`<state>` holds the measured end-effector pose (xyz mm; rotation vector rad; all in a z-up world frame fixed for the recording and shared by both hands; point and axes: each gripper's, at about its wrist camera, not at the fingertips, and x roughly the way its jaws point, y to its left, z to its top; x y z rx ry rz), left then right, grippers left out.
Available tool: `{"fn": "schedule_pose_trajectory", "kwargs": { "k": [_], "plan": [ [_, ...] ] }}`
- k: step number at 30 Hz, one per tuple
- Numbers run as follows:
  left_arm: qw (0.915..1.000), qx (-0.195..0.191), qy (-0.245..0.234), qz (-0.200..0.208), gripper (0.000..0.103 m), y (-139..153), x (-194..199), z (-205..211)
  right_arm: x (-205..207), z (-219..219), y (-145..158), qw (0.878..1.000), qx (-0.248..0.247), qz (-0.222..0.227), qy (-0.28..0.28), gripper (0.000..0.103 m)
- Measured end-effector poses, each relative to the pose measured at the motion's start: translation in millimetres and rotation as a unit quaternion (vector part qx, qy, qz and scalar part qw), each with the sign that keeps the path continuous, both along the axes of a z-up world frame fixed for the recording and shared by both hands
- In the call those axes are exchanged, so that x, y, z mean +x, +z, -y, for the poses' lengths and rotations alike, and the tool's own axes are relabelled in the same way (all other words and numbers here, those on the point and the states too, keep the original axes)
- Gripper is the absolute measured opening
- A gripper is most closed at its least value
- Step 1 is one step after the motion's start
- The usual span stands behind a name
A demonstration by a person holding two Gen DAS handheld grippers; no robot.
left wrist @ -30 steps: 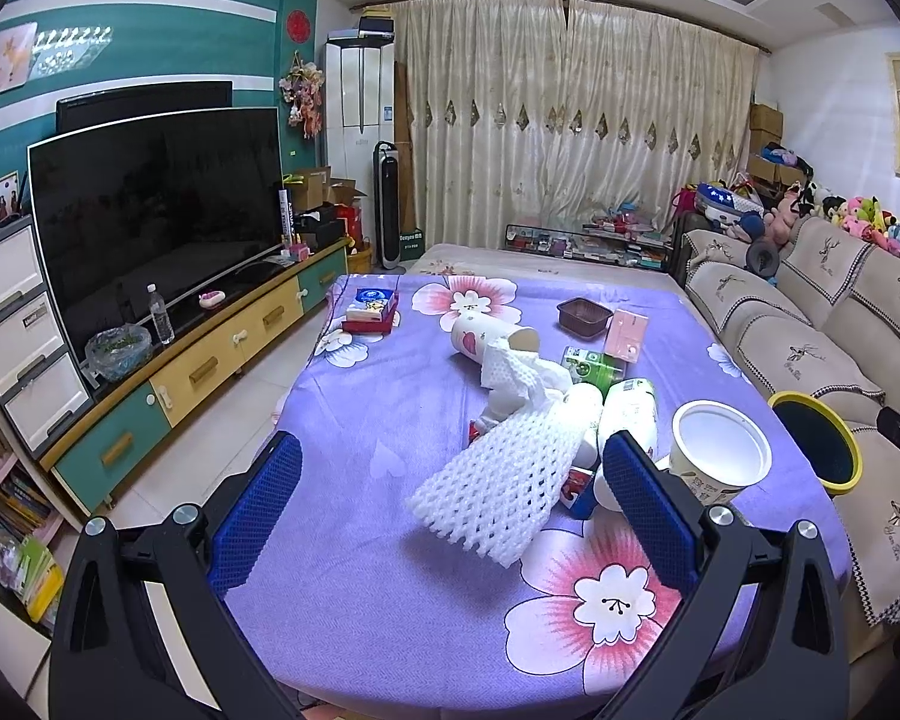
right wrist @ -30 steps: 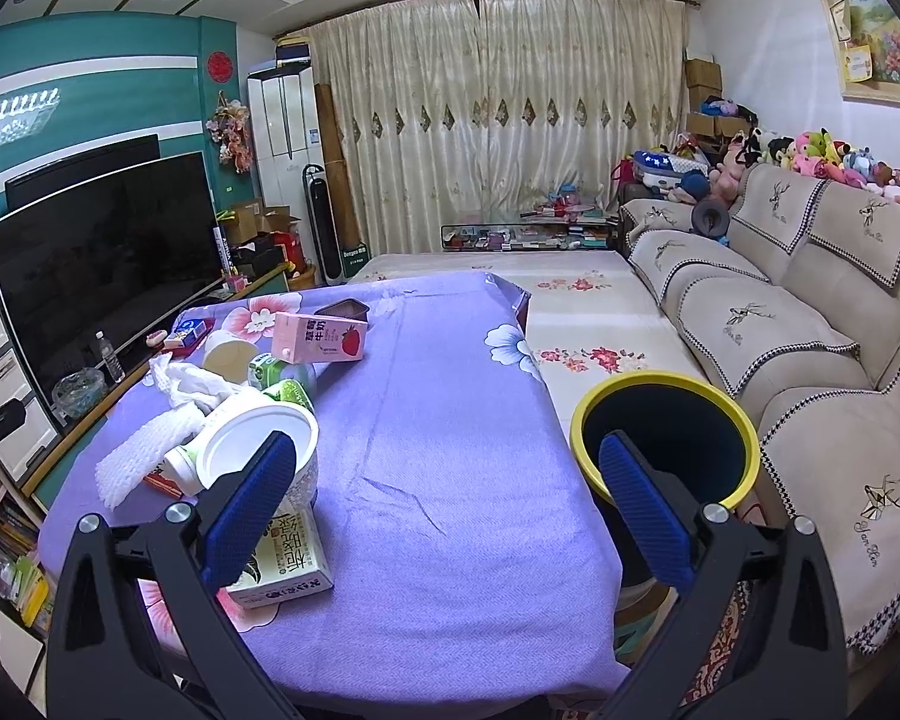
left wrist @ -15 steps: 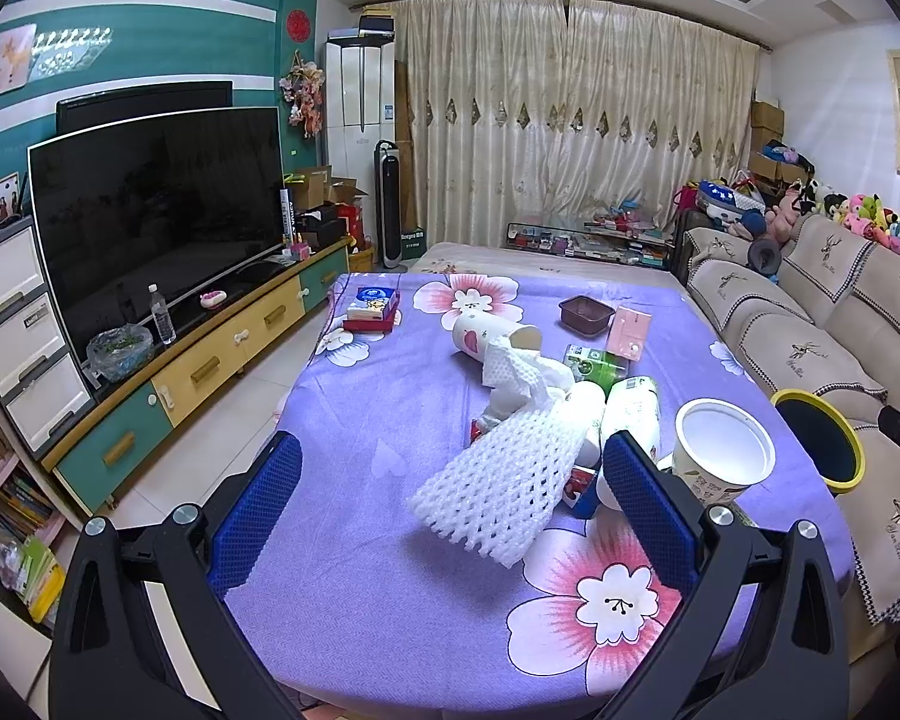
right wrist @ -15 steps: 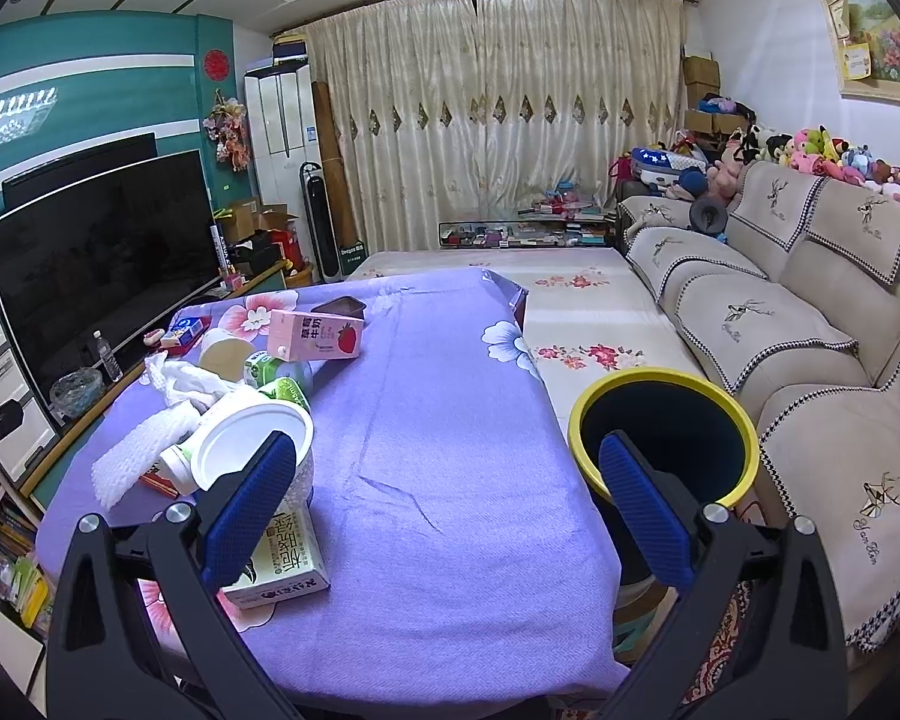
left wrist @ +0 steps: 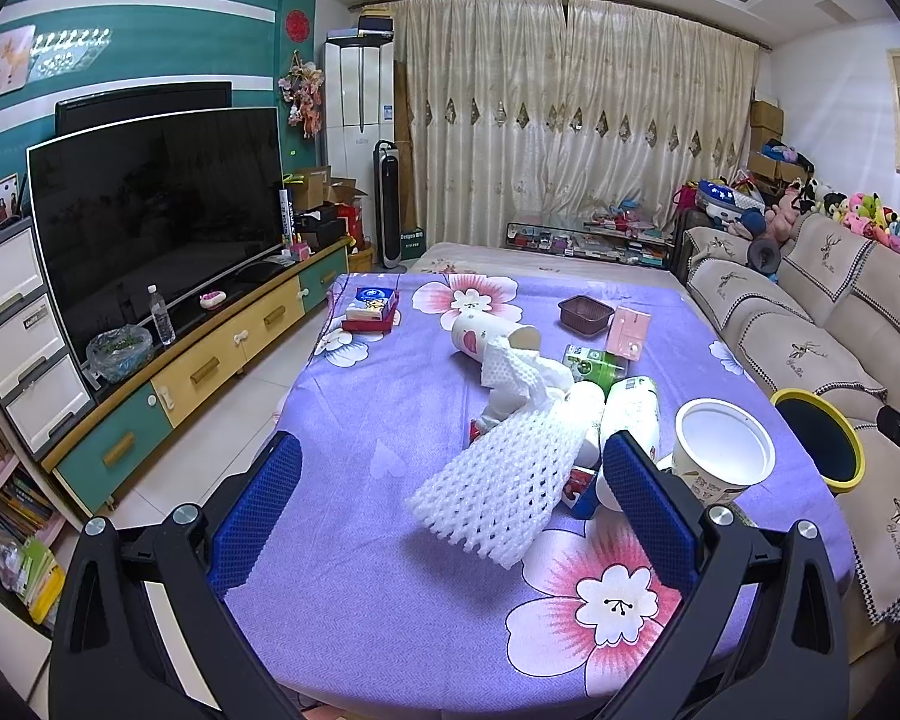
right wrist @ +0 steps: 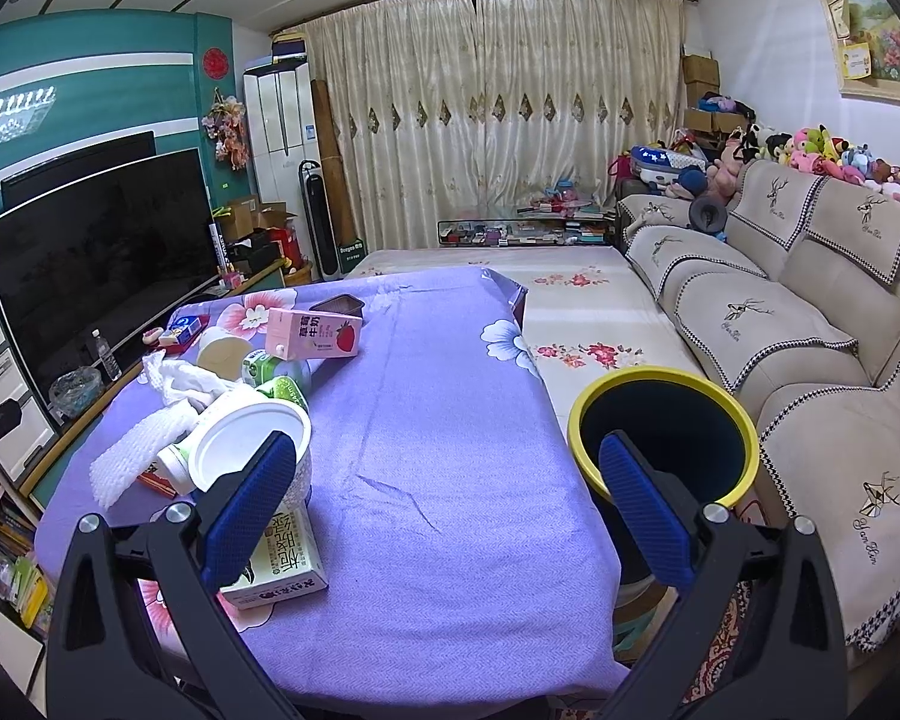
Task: Collect trash
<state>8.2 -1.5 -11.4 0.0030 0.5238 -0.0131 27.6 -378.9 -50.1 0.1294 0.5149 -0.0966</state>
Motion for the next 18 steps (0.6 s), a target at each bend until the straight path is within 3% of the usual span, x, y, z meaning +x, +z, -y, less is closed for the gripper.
{"fn": "schedule_pose_trajectory", "kwargs": {
  "k": [18],
  "plan": [
    [1.0000,0.001,-0.001,-0.004,0.099,-3.7,4.2,2.4,3.9,2.4,-5.4,1.000,0.002,-0.010,-0.001,0.096]
  ]
}}
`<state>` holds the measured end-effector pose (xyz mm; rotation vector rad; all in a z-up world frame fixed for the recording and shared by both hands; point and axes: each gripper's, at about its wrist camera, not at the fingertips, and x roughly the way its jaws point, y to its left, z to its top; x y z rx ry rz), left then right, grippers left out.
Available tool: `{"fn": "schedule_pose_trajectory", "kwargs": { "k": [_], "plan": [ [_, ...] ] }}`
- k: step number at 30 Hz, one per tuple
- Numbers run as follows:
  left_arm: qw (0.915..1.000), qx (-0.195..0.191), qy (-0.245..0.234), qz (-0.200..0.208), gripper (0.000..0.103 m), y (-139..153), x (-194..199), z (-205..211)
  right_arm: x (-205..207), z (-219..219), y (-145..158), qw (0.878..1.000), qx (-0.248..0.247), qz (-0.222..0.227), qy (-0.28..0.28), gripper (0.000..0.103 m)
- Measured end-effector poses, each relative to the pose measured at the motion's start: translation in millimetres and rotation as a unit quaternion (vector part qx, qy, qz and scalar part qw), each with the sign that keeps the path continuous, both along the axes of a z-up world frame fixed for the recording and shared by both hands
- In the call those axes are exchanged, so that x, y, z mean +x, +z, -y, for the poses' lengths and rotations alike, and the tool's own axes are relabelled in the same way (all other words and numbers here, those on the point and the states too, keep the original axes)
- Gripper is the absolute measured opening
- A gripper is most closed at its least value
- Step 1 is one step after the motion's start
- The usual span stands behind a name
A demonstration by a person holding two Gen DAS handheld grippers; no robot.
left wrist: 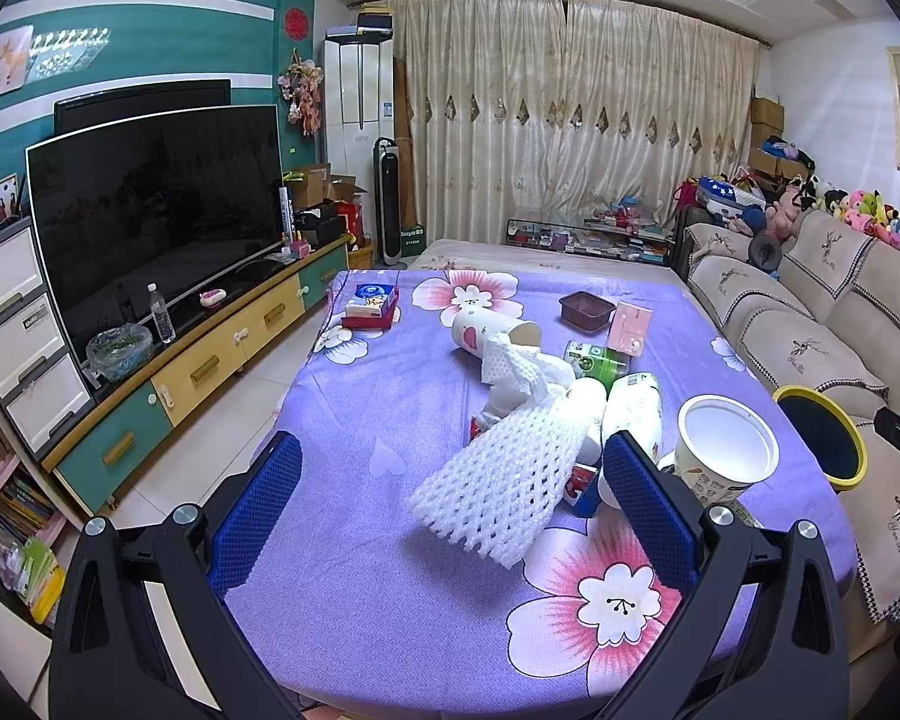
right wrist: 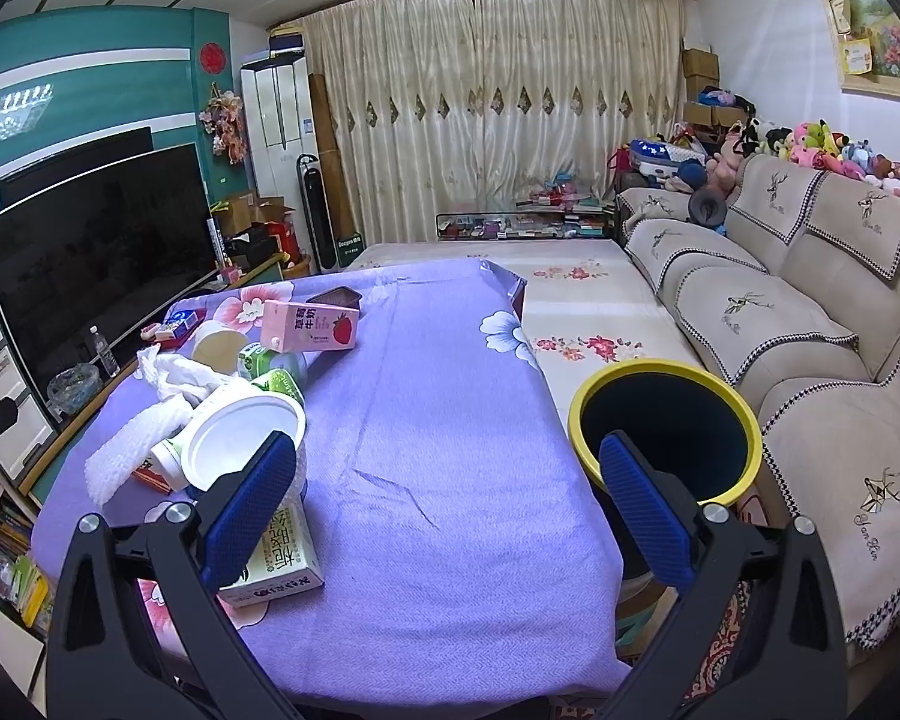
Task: Collect trash
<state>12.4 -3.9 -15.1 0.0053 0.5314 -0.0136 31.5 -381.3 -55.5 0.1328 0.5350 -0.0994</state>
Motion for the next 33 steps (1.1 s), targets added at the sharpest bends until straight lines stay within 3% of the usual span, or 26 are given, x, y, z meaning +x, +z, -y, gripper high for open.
{"fn": "schedule_pose_trajectory", "kwargs": {
  "k": [10,19,21,23,25,33],
  "plan": [
    [0.9999,-0.002,-0.003,-0.011,0.099,-8.4,6.9,1.2,19.9,-1.8,-8.2,1.000,-0.004,-0.021,0.009,0.096],
    [0.9997,0.000,-0.013,-0.022,0.099,-18.3,16.9,5.9,61.6,-21.5,-15.3,0.997,0.014,-0.045,0.060,0.096],
    [0.9996,-0.002,-0.016,-0.024,0.099,-20.2,19.1,6.7,69.1,-28.0,-17.0,0.996,0.018,-0.048,0.074,0.090],
    [0.9995,-0.004,-0.020,-0.024,0.099,-21.4,20.6,7.2,79.3,-35.7,-19.8,0.994,0.016,-0.059,0.085,0.071],
    [0.9995,-0.004,-0.024,-0.023,0.099,-22.5,22.3,8.2,88.8,-43.3,-24.2,0.993,0.011,-0.073,0.095,0.059],
    [0.9992,0.004,-0.036,-0.018,0.099,-24.0,24.1,12.5,116.6,-61.0,-45.2,0.985,0.023,-0.121,0.121,0.037]
  ]
}}
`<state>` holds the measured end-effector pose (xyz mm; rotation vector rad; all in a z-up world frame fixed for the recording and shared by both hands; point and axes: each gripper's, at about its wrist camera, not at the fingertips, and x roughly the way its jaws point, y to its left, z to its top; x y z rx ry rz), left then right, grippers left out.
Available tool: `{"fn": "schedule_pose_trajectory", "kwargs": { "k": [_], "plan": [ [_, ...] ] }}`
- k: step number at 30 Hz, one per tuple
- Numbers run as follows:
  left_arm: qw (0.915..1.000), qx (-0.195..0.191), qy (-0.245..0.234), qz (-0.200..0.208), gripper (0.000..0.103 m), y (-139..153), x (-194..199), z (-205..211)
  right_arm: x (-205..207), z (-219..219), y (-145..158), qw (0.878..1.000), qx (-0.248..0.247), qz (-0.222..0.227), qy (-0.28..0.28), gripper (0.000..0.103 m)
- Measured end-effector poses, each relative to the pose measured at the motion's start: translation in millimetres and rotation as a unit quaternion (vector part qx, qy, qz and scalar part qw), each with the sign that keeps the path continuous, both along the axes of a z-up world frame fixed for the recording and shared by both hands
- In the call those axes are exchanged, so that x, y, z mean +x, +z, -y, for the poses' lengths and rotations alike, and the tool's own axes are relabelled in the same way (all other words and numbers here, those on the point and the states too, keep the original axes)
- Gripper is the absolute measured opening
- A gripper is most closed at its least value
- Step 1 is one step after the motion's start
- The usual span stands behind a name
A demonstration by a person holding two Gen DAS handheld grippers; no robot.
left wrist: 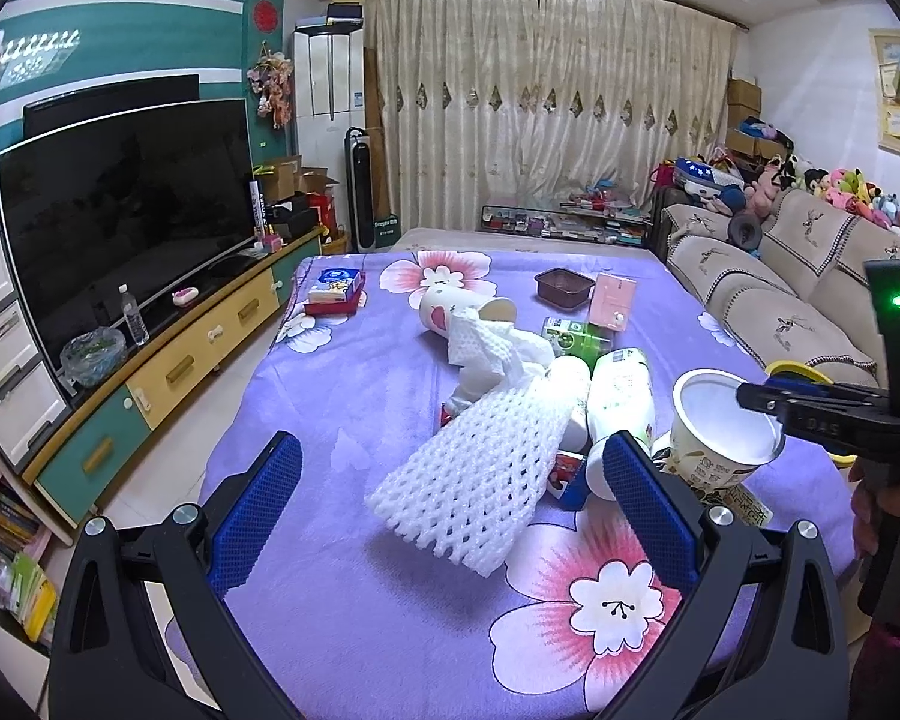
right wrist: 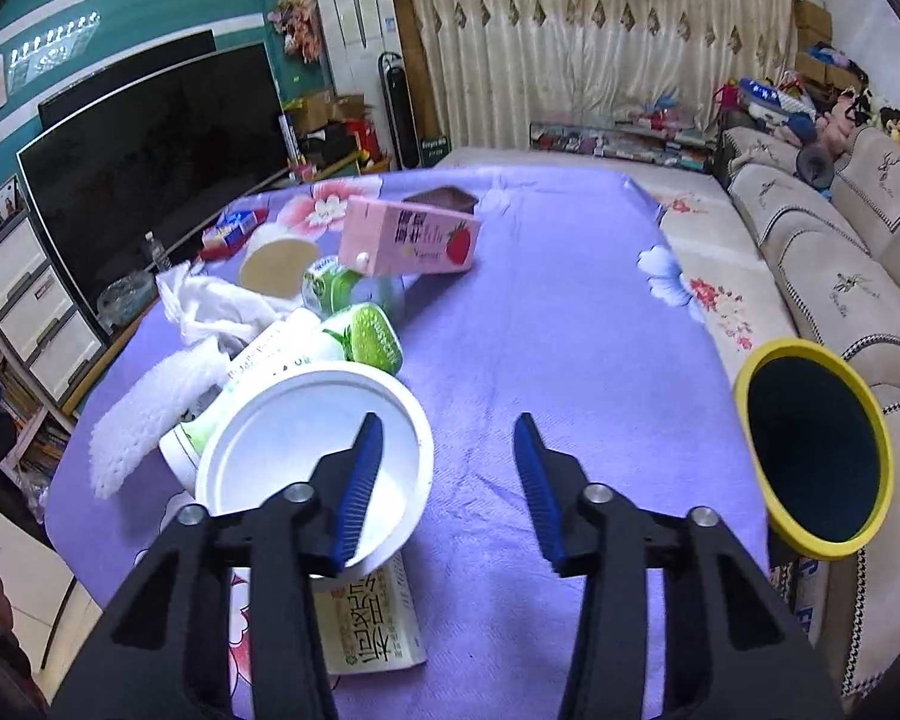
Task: Collect trash
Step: 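Grasp the white paper cup with the right gripper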
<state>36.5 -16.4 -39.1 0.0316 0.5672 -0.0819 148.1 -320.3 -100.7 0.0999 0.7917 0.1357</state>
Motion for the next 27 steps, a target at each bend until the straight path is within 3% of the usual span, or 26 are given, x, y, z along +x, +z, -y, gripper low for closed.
{"fn": "schedule_pose_trajectory", "kwargs": {
  "k": [3,5,16,23,27],
  "plan": [
    [1.0000,-0.001,-0.004,-0.004,0.099,-2.8,3.2,0.8,5.2,-2.0,-7.7,1.000,0.010,-0.016,0.008,0.029],
    [1.0000,-0.002,-0.006,-0.007,0.099,-5.0,6.0,1.5,7.9,-3.0,-11.9,1.000,0.021,-0.020,0.012,0.014],
    [0.9998,-0.007,-0.014,-0.008,0.099,-12.8,14.1,3.6,1.4,22.9,1.9,0.998,0.063,0.012,-0.006,0.009],
    [0.9996,-0.012,-0.022,-0.016,0.099,-19.1,19.9,8.2,0.8,94.3,15.3,0.993,0.055,0.036,-0.100,0.009],
    [0.9993,-0.011,-0.027,-0.023,0.099,-23.2,24.4,12.5,4.0,154.6,10.3,0.981,0.041,0.032,-0.185,0.009]
  ]
}}
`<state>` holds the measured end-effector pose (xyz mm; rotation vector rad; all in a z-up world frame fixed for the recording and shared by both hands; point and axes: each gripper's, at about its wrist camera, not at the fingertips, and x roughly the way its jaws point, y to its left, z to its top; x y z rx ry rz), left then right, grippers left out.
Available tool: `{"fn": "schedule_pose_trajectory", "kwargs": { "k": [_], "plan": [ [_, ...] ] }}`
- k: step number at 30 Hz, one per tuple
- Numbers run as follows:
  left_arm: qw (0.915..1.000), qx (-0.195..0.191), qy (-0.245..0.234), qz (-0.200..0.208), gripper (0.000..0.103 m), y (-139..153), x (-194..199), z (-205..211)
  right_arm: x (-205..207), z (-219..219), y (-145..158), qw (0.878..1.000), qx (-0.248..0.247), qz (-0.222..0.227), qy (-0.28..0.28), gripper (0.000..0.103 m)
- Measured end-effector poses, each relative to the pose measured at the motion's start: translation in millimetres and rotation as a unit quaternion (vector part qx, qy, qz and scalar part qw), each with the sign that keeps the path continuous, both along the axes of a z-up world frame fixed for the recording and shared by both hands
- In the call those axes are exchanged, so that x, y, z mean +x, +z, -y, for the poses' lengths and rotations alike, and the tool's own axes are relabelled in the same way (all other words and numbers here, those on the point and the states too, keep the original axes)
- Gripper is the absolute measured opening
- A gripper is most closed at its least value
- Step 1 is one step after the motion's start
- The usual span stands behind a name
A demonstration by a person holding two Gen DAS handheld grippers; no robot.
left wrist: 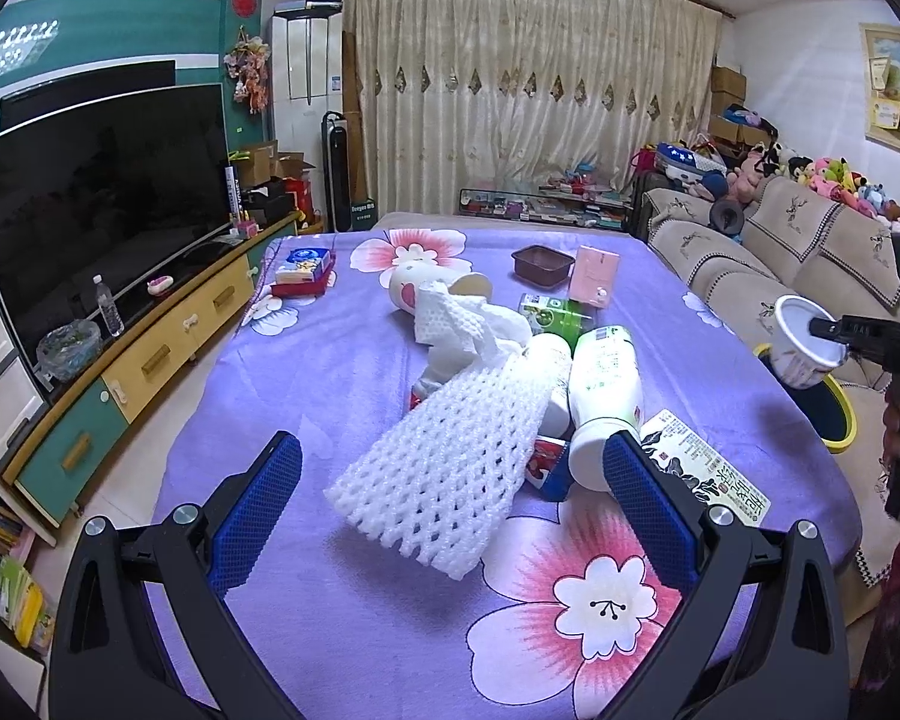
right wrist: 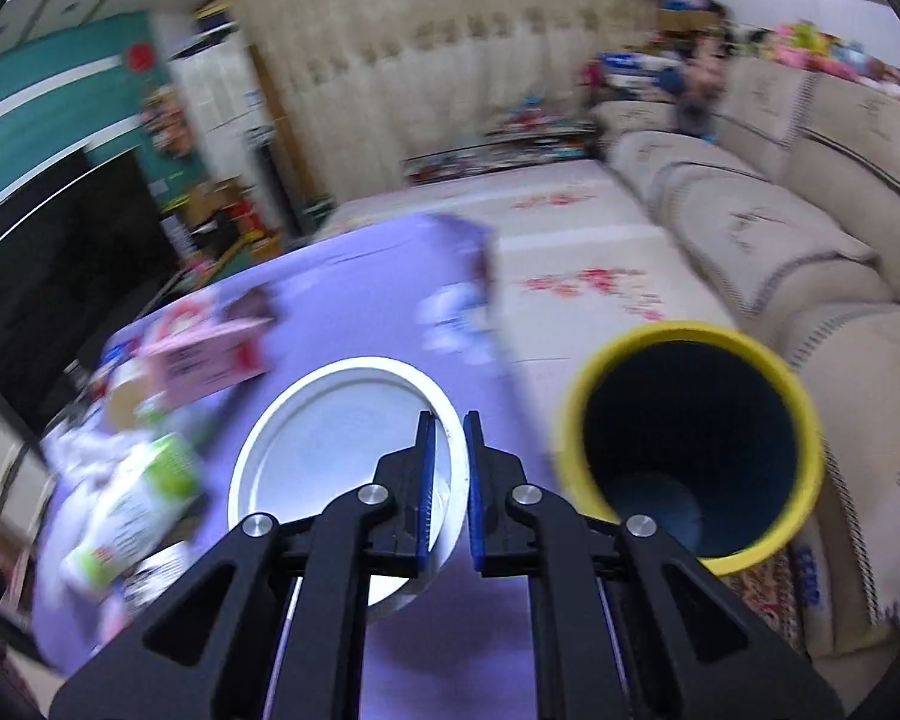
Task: Collect trash
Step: 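Grasp the white paper cup with the right gripper, then carry the paper cup into the yellow-rimmed bin and open the right gripper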
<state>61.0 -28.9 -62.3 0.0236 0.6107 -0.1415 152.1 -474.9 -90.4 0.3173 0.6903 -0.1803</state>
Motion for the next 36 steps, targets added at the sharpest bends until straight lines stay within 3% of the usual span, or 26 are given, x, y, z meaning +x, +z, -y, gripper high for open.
{"fn": "schedule_pose_trajectory", "kwargs": {
  "k": [8,13,18,28,36],
  "plan": [
    [0.9998,0.010,-0.010,-0.011,0.099,-6.6,10.9,16.6,19.3,89.3,-43.9,0.992,-0.015,-0.059,-0.114,0.009],
    [0.9996,0.017,-0.016,-0.017,0.099,-9.5,18.6,24.4,34.9,127.2,-86.6,0.983,-0.004,-0.112,-0.146,0.012],
    [0.9992,0.020,-0.023,-0.024,0.099,-12.5,26.8,32.2,45.0,144.1,-110.5,0.977,-0.004,-0.138,-0.164,0.015],
    [0.9987,0.019,-0.026,-0.038,0.099,-20.2,39.2,33.7,17.0,115.1,-88.6,0.985,-0.016,-0.099,-0.142,0.027],
    [0.9982,0.035,-0.025,-0.043,0.099,-32.7,52.4,23.4,-9.6,84.7,-72.2,0.990,-0.014,-0.074,-0.116,0.029]
  ]
}}
